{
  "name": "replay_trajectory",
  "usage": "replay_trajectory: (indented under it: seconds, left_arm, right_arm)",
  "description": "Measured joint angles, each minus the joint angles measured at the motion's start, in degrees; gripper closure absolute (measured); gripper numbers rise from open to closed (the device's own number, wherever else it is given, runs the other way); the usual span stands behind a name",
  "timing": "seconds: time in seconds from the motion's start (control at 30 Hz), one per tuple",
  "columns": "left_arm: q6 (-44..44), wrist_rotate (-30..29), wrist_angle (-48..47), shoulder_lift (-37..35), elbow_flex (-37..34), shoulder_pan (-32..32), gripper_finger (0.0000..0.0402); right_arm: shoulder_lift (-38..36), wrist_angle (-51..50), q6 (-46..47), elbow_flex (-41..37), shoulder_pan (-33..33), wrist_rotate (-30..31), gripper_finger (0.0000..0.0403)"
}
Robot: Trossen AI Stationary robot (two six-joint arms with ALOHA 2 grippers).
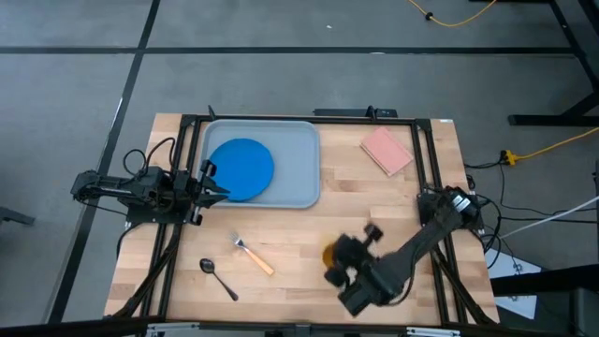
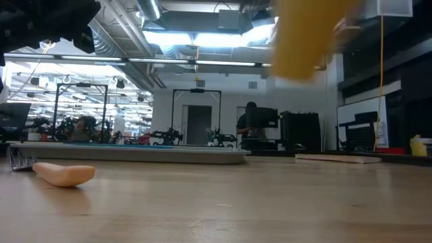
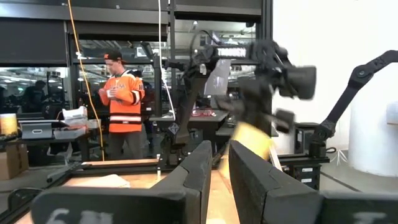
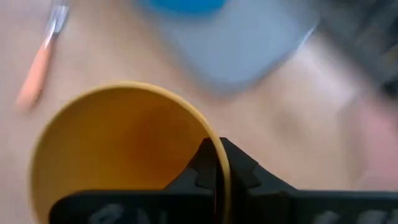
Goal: Pick and place plate/cup/fork/spoon on tray
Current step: Put the yellow cup on the gray serving tray to the top right of the blue plate
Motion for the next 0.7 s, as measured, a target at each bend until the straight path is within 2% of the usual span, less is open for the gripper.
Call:
replay_trajectory:
  seconds: [0.07, 0.13, 0.2, 0.3, 0.37, 0.4, 0.5, 0.57, 0.63, 0.7]
  left_arm:
    - [-0.02, 0.00, -0.02, 0.00, 0.00, 0.02, 0.0353]
    - [-0.01, 0.00, 0.00, 0.01, 0.01, 0.00, 0.0353]
    - [0.00, 0.02, -0.02, 0.02, 0.02, 0.02, 0.0353]
    - [0.00, -0.12, -0.06, 0.01, 0.01, 0.02, 0.0353]
    - [-0.02, -0.08, 0.12, 0.00, 0.00, 0.00, 0.0353]
    - [0.00, -0.08, 0.09, 0.00, 0.00, 0.00, 0.0353]
    - [-0.02, -0.12, 0.00, 0.00, 0.01, 0.00, 0.0353]
    - [-0.01, -0.11, -0.05, 0.02, 0.01, 0.01, 0.0353]
    - [-0.01, -0.11, -0.03, 0.00, 0.01, 0.01, 0.0353]
    - [-0.01, -0.12, -0.02, 0.00, 0.00, 0.00, 0.0353]
  right_arm:
    - [-0.38, -2.77, -3.71, 2.88, -3.11, 9.73, 0.0399]
    - [-1.78, -0.54, -13.22, 3.78, -7.34, 16.65, 0.0399]
    - [-2.53, 0.25, -19.49, 5.30, -13.35, 18.31, 0.0400]
    - [-2.75, -0.04, -24.84, 5.83, -24.57, 17.09, 0.0401]
    - [-2.74, 4.31, -32.69, 5.18, -32.60, 12.38, 0.0401]
    - [-2.78, 9.68, -38.47, 4.18, -36.47, 8.71, 0.0401]
    - [-2.59, 33.04, -60.05, -0.33, -46.66, -7.41, 0.0401]
    - [-2.35, 49.97, -69.85, -3.67, -52.46, -19.07, 0.0401]
    - [-1.71, 60.81, -71.05, -5.85, -57.55, -27.87, 0.0401]
    - [-0.43, 63.66, -68.75, -6.68, -61.71, -32.12, 0.0401]
